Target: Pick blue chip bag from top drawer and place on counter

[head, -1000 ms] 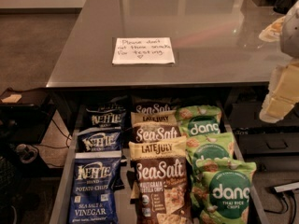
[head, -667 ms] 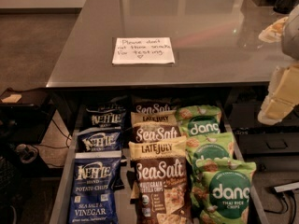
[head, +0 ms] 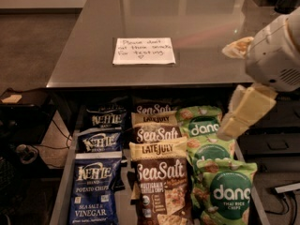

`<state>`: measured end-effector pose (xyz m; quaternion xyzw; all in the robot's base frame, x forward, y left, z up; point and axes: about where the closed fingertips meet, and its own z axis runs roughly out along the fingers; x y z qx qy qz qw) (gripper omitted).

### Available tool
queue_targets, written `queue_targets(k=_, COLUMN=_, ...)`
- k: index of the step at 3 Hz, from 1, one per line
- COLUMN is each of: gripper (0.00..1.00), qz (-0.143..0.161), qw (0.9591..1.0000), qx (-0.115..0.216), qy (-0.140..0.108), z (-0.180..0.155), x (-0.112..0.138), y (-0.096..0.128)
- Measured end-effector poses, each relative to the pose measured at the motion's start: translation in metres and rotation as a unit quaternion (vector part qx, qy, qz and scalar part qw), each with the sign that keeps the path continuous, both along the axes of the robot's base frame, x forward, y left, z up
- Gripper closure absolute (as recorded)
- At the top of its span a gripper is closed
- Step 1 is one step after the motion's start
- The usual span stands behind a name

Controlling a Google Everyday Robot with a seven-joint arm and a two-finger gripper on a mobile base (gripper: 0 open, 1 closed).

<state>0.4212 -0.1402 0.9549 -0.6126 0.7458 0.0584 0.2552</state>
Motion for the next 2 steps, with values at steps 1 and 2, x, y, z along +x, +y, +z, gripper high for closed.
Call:
queue_targets(k=1, gripper=0.00, qz=0.031, qw=0.9983, qx=0.049, qy=-0.001, z=-0.030, x=0.005, y=0.053)
queue_targets(k=2, gripper=0.00, qz=0.070, qw=0.9948, qx=0.073, qy=0.006, z=-0.062, x=0.007, y=0.115)
